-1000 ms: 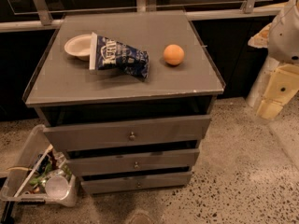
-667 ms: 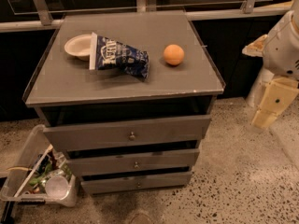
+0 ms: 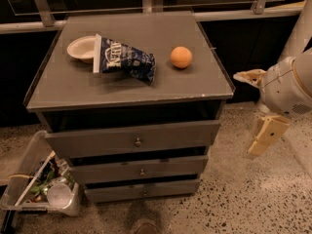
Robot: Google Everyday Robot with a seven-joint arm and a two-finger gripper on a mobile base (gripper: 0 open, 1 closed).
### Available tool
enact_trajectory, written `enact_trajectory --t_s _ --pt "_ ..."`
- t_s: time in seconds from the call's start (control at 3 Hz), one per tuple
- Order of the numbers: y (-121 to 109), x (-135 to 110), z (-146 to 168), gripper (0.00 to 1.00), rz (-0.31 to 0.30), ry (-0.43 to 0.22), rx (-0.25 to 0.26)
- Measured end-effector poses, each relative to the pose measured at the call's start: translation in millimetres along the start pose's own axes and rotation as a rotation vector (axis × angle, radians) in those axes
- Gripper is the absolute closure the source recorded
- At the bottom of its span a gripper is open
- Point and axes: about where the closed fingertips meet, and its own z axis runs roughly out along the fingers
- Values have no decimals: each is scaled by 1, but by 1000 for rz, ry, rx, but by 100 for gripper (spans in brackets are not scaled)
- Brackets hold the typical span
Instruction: Open top drawer
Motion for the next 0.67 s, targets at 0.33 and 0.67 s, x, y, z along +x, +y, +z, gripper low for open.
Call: enact_trajectory --t_s 0.33,0.67 --pt "2 0 -3 0 -3 -3 10" --pt "2 4 25 0 4 -5 -15"
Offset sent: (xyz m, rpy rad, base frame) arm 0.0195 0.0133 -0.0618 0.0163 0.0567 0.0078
